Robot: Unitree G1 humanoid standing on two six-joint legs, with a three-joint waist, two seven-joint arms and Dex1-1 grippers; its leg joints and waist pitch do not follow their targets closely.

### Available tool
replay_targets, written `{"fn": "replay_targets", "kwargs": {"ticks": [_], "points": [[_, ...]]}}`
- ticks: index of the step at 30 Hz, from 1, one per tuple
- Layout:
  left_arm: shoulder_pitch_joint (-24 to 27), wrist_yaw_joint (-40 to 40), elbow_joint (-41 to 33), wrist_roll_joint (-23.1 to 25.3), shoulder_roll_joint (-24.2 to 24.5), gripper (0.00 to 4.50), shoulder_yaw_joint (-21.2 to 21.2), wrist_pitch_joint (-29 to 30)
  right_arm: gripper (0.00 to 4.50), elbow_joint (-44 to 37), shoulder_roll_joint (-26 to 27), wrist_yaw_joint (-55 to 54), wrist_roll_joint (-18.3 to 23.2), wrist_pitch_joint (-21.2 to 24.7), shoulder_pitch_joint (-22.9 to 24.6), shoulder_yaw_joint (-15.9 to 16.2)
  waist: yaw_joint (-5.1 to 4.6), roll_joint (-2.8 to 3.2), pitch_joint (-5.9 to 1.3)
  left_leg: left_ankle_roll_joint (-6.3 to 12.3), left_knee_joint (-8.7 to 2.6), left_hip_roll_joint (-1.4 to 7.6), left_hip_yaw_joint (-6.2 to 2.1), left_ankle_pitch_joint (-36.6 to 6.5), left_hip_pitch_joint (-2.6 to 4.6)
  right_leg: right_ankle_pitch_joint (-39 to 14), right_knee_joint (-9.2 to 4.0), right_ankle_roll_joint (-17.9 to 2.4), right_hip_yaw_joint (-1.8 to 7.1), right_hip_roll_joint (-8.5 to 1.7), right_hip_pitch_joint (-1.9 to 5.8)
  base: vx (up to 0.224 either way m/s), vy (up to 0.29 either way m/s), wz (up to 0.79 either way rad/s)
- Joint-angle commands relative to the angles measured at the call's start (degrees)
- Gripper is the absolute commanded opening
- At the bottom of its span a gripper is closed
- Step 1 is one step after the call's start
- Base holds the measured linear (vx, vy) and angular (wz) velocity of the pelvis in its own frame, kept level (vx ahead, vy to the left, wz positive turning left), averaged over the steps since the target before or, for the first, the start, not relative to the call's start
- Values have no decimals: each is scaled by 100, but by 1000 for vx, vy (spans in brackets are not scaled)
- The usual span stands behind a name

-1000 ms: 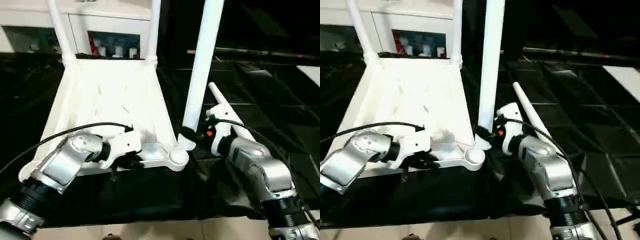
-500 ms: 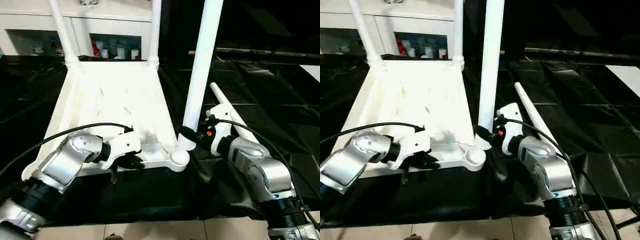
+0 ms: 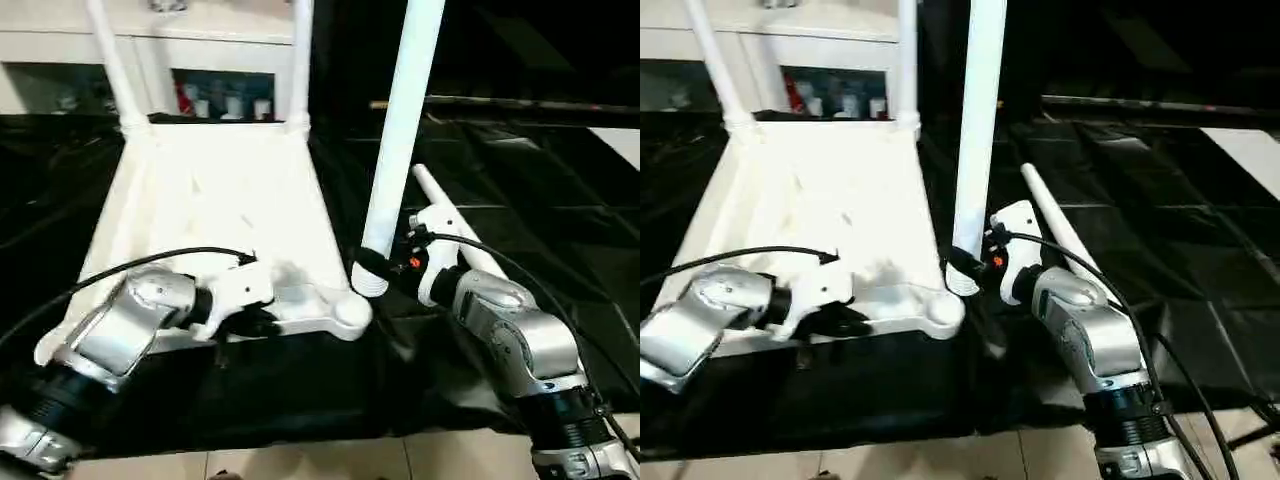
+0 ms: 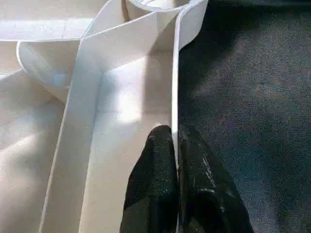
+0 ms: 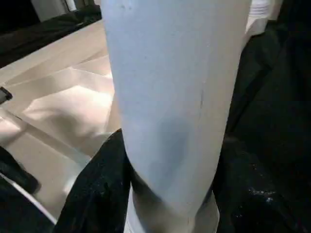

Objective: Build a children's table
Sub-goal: Insert table leg to table base

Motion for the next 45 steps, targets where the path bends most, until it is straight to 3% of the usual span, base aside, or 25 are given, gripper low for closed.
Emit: {"fn": "replay_targets", "kwargs": {"ticks": [1,5,7,8,10,13,15,16,18,19,23,32,45], "points": [[34,234,104,355,192,0,64,277,193,-15,-24,50,0,-72,-136,-35,21,64,-348,-156,-426,-35,-5,-1820,9,-2976,-561,-382,200,-301,251,0,0,0],[53,259,-353,137,104,0,81,713,193,1,-14,59,-5,-80,-152,-33,8,68,-357,-148,-423,-28,-6,-1757,8,-2841,-546,-422,203,-292,240,0,0,0],[61,252,-471,65,27,0,85,700,193,3,-8,56,-7,-82,-154,-27,11,69,-381,-124,-415,-21,8,-1586,5,-2365,-496,-576,220,-272,247,0,0,0],[66,298,-523,13,-89,0,113,495,193,1,-10,59,-6,-84,-152,-28,12,73,-394,-114,-410,-20,14,-1440,-10,-2020,-459,-674,228,-261,262,0,0,0],[61,346,-511,-96,-293,46,170,112,193,-5,-22,65,-4,-84,-146,-32,26,83,-413,-109,-402,-18,23,-1274,-21,-1582,-413,-801,231,-253,283,0,0,0],[-32,491,-379,-123,-469,64,233,-42,193,-17,-33,65,-8,-78,-141,-37,44,77,-423,-79,-386,-26,44,-1108,-23,-1141,-375,-933,235,-242,299,0,0,0],[-72,507,-357,-110,-486,72,227,-81,193,-18,-38,66,-10,-76,-140,-40,52,79,-422,-85,-385,-24,43,-1140,-17,-1191,-382,-934,233,-251,308,0,0,0],[-102,529,-328,-88,-496,97,221,-129,193,-24,-42,67,-11,-71,-138,-41,47,68,-410,-85,-392,-30,45,-1212,-20,-1344,-395,-888,233,-250,309,0,0,0],[-143,484,-307,-82,-494,108,181,-76,193,-37,-47,74,-14,-63,-130,-44,49,68,-397,-101,-397,-32,44,-1338,-14,-1664,-431,-782,231,-258,301,0,0,0],[-154,450,-298,-69,-482,109,153,-68,193,-44,-50,76,-14,-57,-128,-46,48,92,-387,-122,-402,-29,39,-1433,2,-1834,-450,-741,230,-258,282,0,0,0],[-210,474,-79,3,-583,109,97,-176,193,-67,-59,74,-14,-38,-120,-41,39,72,-374,-128,-403,-41,33,-1619,19,-2330,-518,-553,221,-260,263,0,0,0],[-249,481,87,-47,-775,109,-28,-63,193,-62,-53,72,-24,-41,-124,-28,46,79,-407,-127,-401,-24,29,-1378,-8,-1737,-442,-732,228,-255,287,0,0,0],[-318,510,482,227,-795,109,-157,-201,193,-44,-50,81,-46,-72,-128,-3,48,85,-397,-124,-406,-24,23,-1506,0,-1945,-477,-681,225,-266,286,0,0,0]]}}
